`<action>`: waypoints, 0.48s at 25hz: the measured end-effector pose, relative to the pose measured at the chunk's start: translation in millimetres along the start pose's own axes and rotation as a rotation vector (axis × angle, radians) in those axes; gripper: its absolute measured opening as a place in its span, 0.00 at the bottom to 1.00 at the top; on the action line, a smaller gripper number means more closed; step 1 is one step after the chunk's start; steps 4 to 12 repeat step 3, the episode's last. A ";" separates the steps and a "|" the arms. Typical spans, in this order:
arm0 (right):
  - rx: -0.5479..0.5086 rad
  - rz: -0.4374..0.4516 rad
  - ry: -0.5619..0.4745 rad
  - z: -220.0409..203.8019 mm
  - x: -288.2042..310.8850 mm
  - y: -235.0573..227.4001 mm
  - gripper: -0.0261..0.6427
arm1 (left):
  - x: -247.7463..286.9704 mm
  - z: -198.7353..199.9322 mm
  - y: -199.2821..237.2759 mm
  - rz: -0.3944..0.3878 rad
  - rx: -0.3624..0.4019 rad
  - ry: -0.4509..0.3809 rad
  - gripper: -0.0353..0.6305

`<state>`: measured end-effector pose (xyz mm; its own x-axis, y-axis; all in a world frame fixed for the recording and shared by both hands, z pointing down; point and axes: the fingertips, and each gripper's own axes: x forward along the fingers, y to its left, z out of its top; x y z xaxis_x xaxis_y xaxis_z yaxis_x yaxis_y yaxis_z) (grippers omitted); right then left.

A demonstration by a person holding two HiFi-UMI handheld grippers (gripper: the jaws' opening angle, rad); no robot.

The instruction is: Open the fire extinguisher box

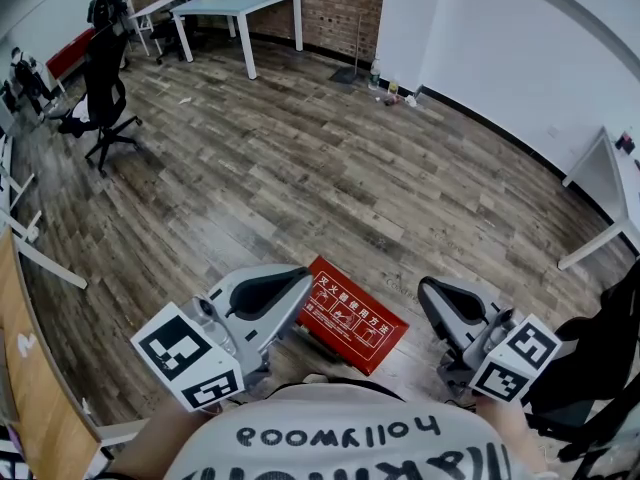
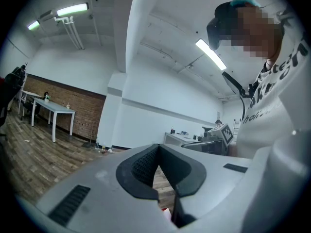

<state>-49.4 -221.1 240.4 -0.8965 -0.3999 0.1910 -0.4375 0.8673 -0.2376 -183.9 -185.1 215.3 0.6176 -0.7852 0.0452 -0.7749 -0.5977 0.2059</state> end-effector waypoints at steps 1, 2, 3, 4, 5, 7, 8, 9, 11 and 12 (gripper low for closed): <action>0.000 0.002 0.000 -0.1 0.0 -0.2 0.05 | 0.3 -0.2 -0.2 0.000 0.000 0.000 0.06; 0.001 0.004 -0.001 0.0 0.1 -0.4 0.05 | 0.7 -0.2 -0.3 0.000 0.001 0.001 0.06; 0.001 0.006 -0.001 0.2 0.3 -0.5 0.05 | 1.0 -0.2 -0.4 0.000 0.002 0.002 0.06; 0.001 0.006 -0.001 0.2 0.3 -0.5 0.05 | 1.0 -0.2 -0.4 0.000 0.002 0.002 0.06; 0.001 0.006 -0.001 0.2 0.3 -0.5 0.05 | 1.0 -0.2 -0.4 0.000 0.002 0.002 0.06; 0.001 0.006 -0.001 0.2 0.3 -0.5 0.05 | 1.0 -0.2 -0.4 0.000 0.002 0.002 0.06; 0.001 0.006 -0.001 0.2 0.3 -0.5 0.05 | 1.0 -0.2 -0.4 0.000 0.002 0.002 0.06; 0.001 0.006 -0.001 0.2 0.3 -0.5 0.05 | 1.0 -0.2 -0.4 0.000 0.002 0.002 0.06; 0.001 0.006 -0.001 0.2 0.3 -0.5 0.05 | 1.0 -0.2 -0.4 0.000 0.002 0.002 0.06; 0.001 0.006 -0.001 0.2 0.3 -0.5 0.05 | 1.0 -0.2 -0.4 0.000 0.002 0.002 0.06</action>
